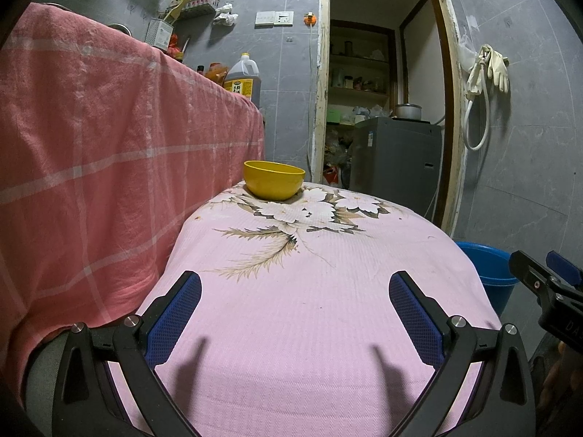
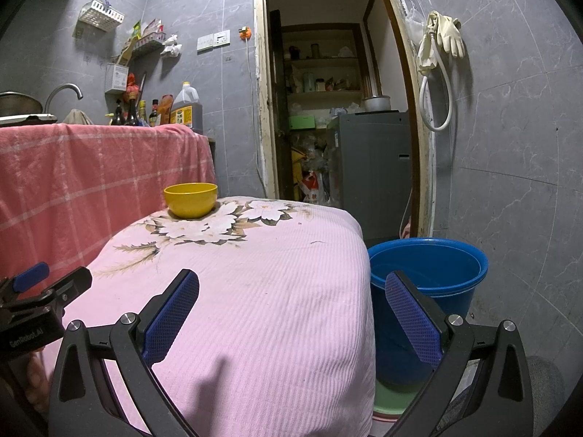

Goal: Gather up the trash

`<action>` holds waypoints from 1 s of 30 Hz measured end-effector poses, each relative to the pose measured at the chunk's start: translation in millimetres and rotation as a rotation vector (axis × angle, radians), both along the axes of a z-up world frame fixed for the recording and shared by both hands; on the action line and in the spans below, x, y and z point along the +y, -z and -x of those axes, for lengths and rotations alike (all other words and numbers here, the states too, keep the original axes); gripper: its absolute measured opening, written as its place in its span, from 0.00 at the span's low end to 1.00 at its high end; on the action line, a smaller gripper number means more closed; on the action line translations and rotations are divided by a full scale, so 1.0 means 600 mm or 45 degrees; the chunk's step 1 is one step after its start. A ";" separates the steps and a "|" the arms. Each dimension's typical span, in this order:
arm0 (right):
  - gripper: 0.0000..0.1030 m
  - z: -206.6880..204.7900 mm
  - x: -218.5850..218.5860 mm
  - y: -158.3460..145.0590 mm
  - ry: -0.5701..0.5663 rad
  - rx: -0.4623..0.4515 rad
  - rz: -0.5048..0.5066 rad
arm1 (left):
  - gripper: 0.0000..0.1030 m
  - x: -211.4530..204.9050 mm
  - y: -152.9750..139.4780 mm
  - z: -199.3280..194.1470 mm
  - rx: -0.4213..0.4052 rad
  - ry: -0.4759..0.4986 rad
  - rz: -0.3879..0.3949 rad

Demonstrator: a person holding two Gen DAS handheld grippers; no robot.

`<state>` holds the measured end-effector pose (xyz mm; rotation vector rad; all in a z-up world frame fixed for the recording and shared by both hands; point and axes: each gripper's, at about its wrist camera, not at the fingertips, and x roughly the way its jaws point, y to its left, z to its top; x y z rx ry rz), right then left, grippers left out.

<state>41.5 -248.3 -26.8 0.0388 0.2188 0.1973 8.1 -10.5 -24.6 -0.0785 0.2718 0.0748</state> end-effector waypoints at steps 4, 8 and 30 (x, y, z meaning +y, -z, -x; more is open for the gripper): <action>1.00 0.000 -0.001 0.000 0.000 -0.001 0.000 | 0.98 0.002 -0.001 0.000 -0.001 0.003 -0.001; 1.00 0.000 -0.001 -0.001 0.000 -0.001 0.000 | 0.98 0.002 -0.001 0.001 0.000 0.004 -0.001; 1.00 0.000 -0.001 -0.002 -0.001 0.001 0.001 | 0.98 -0.003 0.000 0.001 -0.001 0.004 -0.005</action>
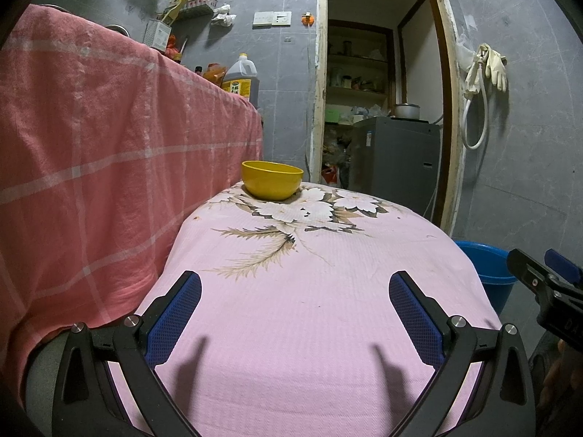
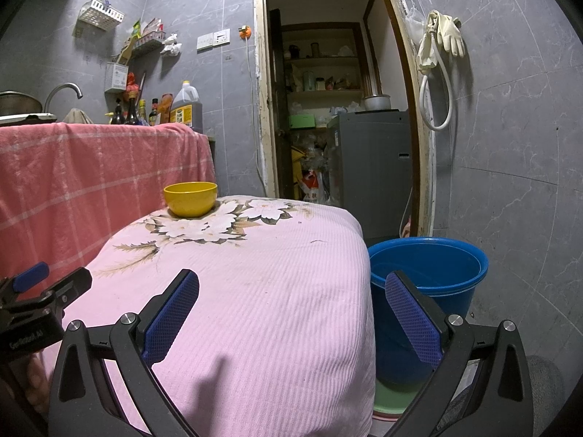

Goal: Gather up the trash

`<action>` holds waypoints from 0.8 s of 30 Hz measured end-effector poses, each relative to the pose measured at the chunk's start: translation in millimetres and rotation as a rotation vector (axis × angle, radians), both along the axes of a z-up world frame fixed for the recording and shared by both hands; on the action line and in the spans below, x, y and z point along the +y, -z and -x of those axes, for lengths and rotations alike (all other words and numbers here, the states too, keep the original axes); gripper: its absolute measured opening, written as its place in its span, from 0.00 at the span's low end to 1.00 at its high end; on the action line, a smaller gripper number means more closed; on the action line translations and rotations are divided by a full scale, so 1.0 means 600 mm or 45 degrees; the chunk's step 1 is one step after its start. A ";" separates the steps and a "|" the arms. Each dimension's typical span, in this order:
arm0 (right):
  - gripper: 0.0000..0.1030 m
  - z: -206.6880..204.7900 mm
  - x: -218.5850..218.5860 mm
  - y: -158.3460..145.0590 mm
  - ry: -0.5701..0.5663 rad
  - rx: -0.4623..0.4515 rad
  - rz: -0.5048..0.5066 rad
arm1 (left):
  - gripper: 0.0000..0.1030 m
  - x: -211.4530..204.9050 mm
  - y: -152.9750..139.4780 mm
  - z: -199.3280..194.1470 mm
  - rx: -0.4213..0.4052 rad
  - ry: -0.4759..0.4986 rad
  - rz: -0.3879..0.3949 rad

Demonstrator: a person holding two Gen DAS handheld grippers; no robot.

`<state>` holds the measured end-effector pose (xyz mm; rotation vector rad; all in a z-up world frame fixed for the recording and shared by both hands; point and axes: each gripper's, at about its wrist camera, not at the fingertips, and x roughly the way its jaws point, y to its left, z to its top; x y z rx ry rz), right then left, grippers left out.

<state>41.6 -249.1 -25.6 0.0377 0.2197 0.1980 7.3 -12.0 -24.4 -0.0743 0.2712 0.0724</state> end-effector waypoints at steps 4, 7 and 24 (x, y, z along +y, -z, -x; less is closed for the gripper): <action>1.00 0.000 0.000 0.000 0.000 0.001 0.000 | 0.98 0.000 -0.001 0.000 0.001 0.000 -0.001; 1.00 0.000 0.000 0.000 0.000 0.001 0.000 | 0.98 0.000 -0.001 0.000 0.001 0.000 -0.001; 1.00 0.001 0.001 0.000 -0.001 0.006 0.002 | 0.98 0.003 -0.001 -0.002 0.014 0.004 -0.008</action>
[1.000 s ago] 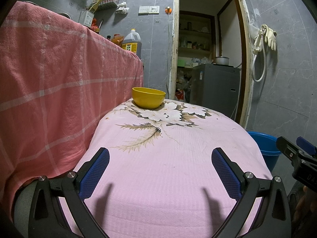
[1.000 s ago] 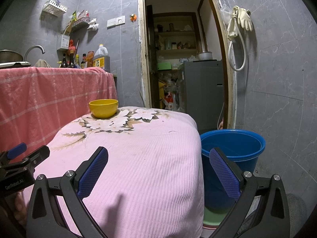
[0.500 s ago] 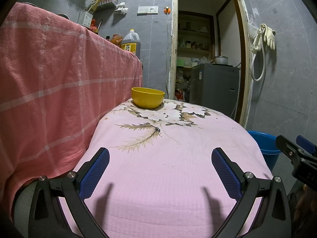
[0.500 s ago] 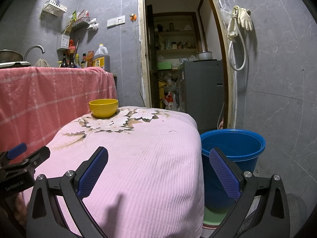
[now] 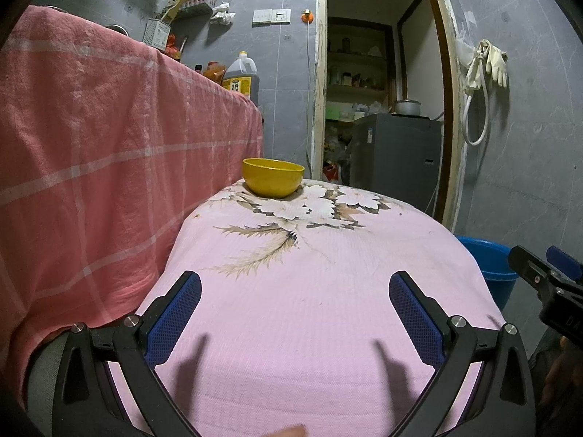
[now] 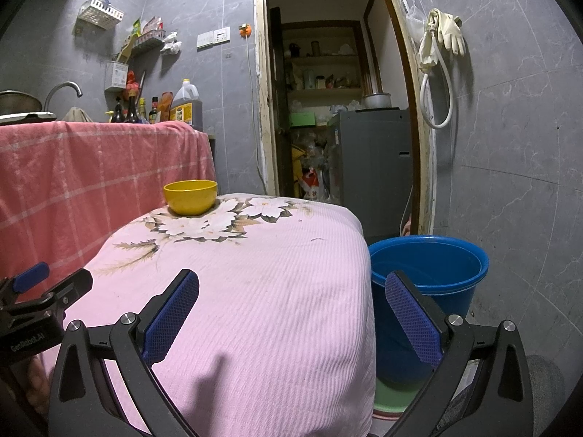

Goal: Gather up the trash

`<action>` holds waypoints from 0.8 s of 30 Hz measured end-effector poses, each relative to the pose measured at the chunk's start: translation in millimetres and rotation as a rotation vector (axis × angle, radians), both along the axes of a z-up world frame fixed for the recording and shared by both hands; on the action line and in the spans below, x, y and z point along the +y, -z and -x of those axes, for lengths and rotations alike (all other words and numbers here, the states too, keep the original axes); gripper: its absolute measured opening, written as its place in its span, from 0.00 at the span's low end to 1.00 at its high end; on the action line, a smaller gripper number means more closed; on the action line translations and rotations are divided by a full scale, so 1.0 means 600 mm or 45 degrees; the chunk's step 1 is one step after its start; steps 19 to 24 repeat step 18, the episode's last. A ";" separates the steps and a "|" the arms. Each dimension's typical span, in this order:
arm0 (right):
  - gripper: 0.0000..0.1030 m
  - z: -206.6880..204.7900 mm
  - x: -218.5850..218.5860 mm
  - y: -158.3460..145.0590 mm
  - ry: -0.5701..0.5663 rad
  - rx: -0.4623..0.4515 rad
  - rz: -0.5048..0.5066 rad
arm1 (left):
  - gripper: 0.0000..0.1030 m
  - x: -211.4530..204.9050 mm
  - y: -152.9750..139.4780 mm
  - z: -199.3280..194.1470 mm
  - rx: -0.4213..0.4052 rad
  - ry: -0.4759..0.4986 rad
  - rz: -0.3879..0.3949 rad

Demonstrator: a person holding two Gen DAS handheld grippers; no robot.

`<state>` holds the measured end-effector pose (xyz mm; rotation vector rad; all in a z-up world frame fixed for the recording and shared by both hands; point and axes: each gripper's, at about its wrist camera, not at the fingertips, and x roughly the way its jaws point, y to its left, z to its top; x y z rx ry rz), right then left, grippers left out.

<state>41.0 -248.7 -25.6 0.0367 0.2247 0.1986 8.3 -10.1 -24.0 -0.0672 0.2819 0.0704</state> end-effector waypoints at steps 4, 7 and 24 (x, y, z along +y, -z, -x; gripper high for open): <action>1.00 0.001 0.001 0.000 0.000 0.001 0.002 | 0.98 0.002 0.001 0.000 0.008 0.015 -0.010; 1.00 0.001 0.001 0.000 -0.001 0.001 0.001 | 0.98 0.006 0.002 0.000 -0.005 0.013 -0.020; 1.00 0.002 0.001 0.000 -0.001 0.003 0.002 | 0.98 0.015 0.004 -0.002 -0.011 0.013 -0.035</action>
